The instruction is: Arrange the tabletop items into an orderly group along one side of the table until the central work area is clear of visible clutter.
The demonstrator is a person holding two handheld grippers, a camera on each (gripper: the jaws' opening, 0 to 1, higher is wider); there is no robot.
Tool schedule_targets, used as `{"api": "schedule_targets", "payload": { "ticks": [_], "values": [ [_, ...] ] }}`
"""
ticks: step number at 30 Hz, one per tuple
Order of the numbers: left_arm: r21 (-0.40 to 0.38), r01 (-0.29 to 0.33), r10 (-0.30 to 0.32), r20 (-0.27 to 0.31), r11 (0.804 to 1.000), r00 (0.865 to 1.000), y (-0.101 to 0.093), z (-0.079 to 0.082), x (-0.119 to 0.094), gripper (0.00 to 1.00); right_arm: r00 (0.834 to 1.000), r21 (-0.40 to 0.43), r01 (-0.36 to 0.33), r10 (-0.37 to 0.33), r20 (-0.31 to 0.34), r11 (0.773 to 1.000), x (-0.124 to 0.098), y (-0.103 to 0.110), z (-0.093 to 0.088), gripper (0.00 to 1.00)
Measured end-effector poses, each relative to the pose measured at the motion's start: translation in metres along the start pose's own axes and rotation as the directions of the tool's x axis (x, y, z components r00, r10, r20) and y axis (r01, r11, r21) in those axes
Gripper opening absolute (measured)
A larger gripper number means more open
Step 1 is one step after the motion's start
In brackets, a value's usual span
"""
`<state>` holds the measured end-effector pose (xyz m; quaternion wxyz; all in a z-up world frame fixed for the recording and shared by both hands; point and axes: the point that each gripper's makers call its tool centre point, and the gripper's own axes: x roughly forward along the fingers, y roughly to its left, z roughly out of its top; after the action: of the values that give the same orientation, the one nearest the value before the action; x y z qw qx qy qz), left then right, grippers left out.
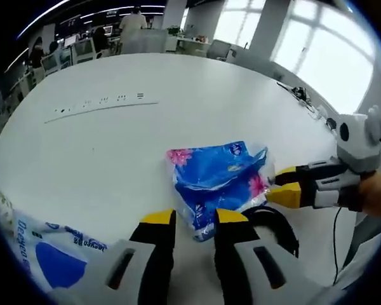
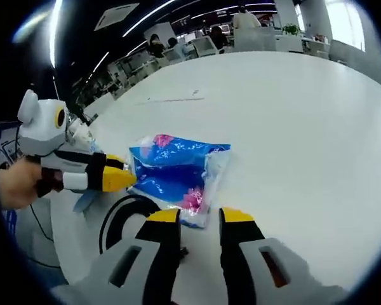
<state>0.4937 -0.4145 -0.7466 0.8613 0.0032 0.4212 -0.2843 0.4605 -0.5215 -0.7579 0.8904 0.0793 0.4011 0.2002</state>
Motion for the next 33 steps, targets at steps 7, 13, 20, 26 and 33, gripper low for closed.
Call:
{"api": "schedule_targets", "payload": {
  "ticks": [7,13,20,26,33],
  "values": [
    [0.014,-0.023,0.023,0.062,1.0,0.998,0.0,0.009,-0.009,0.42,1.0,0.018,0.013,-0.013,0.023,1.0,-0.012,-0.002,-0.005,0.33],
    [0.014,-0.047,0.045,0.118,0.999,0.992,0.0,0.016,-0.023,0.76,0.998,0.039,0.004,-0.006,0.059,0.999,-0.023,0.001,-0.006,0.44],
    [-0.02,-0.049,0.051,0.15,0.999,0.987,0.002,0.021,-0.041,0.87,0.995,0.034,0.017,-0.02,0.094,0.999,-0.036,0.002,-0.003,0.61],
    [-0.01,-0.058,0.058,0.173,0.998,0.983,0.004,0.02,-0.059,0.86,0.992,0.06,0.014,-0.021,0.121,0.998,-0.048,0.008,-0.002,0.64],
    [0.004,-0.051,0.05,0.186,0.999,0.981,-0.001,0.012,-0.078,0.85,0.989,0.09,0.019,-0.032,0.144,0.996,-0.065,0.017,-0.011,0.63]
  ]
}}
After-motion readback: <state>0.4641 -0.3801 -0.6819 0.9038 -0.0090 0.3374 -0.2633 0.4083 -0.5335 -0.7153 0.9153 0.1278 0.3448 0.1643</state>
